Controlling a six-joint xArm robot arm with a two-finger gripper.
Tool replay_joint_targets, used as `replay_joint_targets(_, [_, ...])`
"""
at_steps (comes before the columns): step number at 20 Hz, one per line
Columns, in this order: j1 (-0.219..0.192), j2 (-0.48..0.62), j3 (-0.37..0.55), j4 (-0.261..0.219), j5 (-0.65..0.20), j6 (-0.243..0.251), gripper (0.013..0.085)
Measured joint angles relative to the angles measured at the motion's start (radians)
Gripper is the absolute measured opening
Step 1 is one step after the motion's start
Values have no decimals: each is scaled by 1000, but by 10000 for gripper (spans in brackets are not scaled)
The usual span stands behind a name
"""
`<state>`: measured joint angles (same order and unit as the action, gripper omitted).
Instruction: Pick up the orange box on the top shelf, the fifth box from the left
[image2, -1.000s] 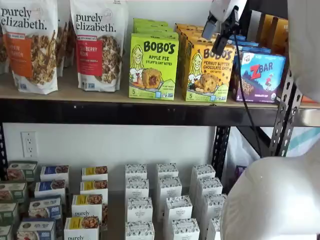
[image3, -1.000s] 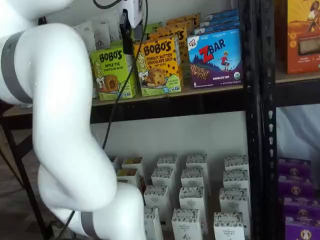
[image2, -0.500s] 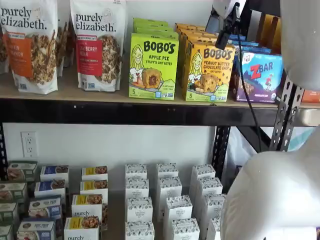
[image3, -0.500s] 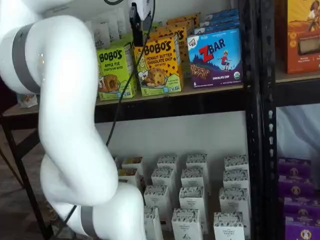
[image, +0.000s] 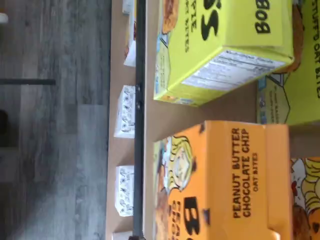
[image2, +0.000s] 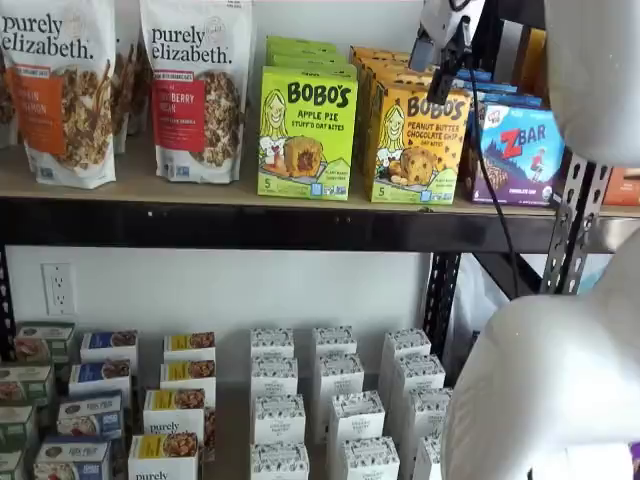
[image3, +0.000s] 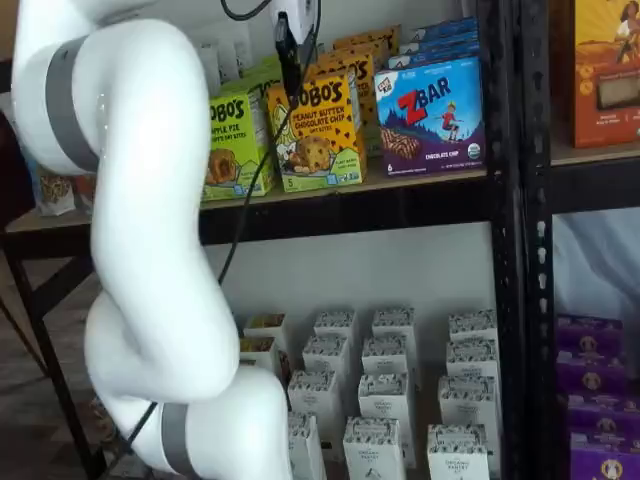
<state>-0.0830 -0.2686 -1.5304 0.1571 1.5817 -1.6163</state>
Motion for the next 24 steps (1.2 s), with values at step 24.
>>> replay_joint_targets(24, [49,106,-54,-111,81,24,850])
